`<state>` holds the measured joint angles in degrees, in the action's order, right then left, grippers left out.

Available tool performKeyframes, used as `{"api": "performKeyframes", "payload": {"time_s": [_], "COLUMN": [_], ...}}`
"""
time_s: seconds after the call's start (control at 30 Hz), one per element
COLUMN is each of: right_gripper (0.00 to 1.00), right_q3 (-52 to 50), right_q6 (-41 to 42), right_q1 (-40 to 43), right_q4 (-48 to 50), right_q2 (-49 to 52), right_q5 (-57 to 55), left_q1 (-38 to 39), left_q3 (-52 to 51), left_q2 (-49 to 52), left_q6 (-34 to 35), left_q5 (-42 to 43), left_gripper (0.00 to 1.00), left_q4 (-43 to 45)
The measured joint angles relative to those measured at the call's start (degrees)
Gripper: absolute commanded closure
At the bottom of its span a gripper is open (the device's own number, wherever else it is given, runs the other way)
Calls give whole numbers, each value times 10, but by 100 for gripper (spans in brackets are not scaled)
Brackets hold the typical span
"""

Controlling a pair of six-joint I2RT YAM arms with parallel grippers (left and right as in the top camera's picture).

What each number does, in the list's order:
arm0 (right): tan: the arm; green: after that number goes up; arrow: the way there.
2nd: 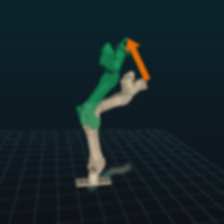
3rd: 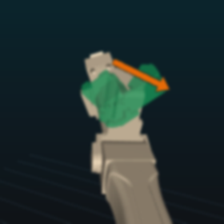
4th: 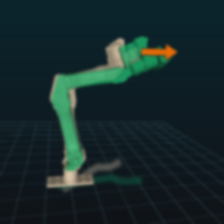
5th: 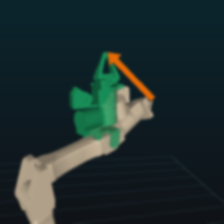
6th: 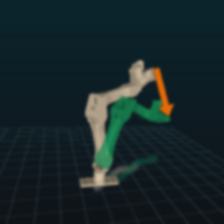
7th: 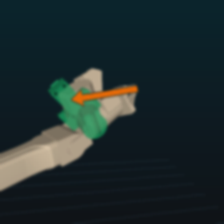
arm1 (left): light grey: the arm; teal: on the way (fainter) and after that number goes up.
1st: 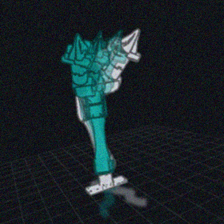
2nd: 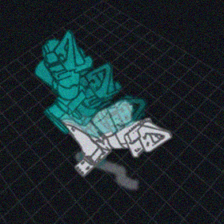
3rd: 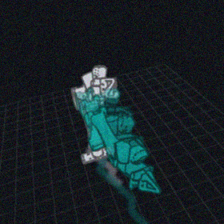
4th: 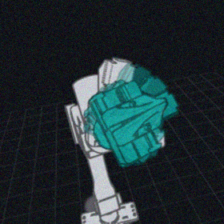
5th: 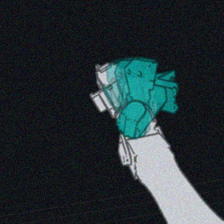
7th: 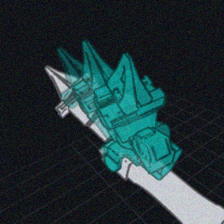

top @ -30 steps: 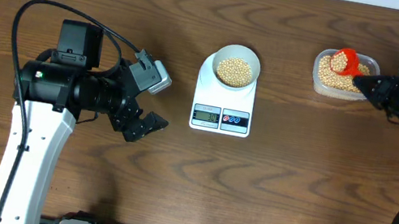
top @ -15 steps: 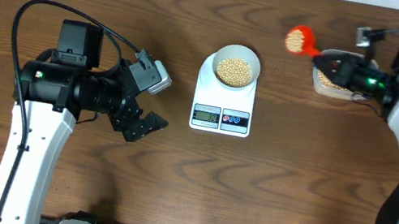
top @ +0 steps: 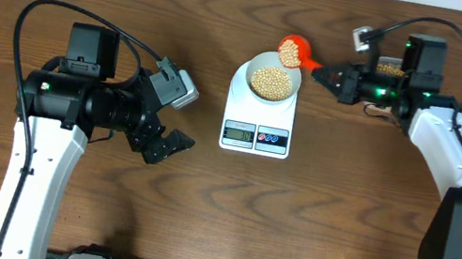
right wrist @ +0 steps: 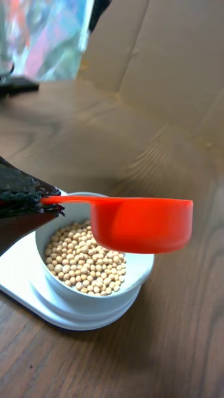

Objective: Scoop item into bowl and weigh 50g on scale
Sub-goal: 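Lift the refilled scoop and carry it left over the white bowl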

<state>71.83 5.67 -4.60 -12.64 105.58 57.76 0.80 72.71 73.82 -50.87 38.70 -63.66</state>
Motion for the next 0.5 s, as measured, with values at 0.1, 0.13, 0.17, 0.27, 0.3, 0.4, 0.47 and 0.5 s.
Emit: {"api": "performKeyframes", "payload": {"time_s": [0.1, 0.13, 0.17, 0.27, 0.3, 0.4, 0.47, 0.5], "right_gripper": [99, 99, 99, 99, 99, 99, 99, 99], "right_q3": [0, 0, 0, 0, 0, 0, 0, 0], "right_q6": [-34, -46, -60, -101, -114, -137, -146, -151], "right_q1": [-16, -21, -25, -37, -41, -49, -50, -51], "right_q4": [-20, -25, -28, -29, -29, -29, -29, -29], "right_q2": [0, 0, 0, 0, 0, 0, 0, 0], "right_q5": [-33, -42, -53, -71, -78, -107, -123, -129], "left_q1": [0, 0, 0, 0, 0, 0, 0, 0], "left_q3": [0, 0, 0, 0, 0, 0, 0, 0], "left_q2": [0, 0, 0, 0, 0, 0, 0, 0], "left_q6": [0, 0, 0, 0, 0, 0, 0, 0], "left_q5": [0, 0, 0, 0, 0, 0, 0, 0], "left_gripper": [2, 2, 2, 2, 2, 2, 2, 2], "left_q4": [0, 0, 0, 0, 0, 0, 0, 0]}}
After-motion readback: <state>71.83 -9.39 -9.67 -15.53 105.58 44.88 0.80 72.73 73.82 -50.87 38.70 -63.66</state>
